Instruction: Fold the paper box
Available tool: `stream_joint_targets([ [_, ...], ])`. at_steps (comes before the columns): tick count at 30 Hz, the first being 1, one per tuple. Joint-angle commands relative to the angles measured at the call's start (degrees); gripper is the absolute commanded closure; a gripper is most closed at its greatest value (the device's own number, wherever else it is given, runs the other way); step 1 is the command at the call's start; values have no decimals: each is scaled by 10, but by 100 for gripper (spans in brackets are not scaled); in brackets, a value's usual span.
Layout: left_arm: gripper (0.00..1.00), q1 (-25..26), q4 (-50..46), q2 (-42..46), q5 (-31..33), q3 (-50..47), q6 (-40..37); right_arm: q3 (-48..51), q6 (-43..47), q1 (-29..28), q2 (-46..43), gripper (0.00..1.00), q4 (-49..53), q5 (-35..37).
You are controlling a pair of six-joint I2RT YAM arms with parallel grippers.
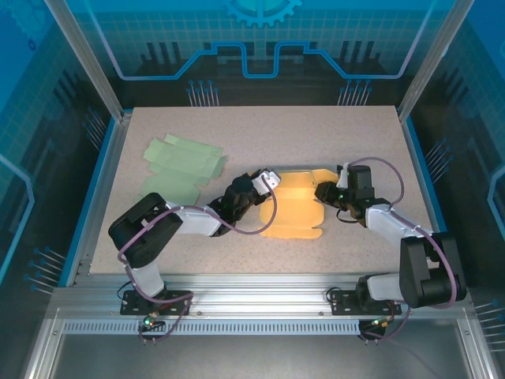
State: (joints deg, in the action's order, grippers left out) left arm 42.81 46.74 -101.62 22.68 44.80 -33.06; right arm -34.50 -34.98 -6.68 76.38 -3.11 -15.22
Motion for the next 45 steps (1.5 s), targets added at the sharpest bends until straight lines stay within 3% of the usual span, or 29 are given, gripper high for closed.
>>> stream_joint_targets([
  [1,100,4,7,-15,4,17,12,11,-25,6,0,79,-41,-27],
  [16,100,23,24,-59,21,32,-24,12,-65,-15,89,80,-81,-4],
  [23,100,23,14,-73,63,41,-103,37,-26,-5,2,67,20,29],
  [28,100,22,20,-81,78,41,-119,45,9,15,-91,60,118,41],
  [37,100,23,104,-106,83,20,-169,24,40,97,-230,53,219,52],
  [45,100,23,205,-117,75,-2,-209,-46,70,195,-95,56,193,-16],
])
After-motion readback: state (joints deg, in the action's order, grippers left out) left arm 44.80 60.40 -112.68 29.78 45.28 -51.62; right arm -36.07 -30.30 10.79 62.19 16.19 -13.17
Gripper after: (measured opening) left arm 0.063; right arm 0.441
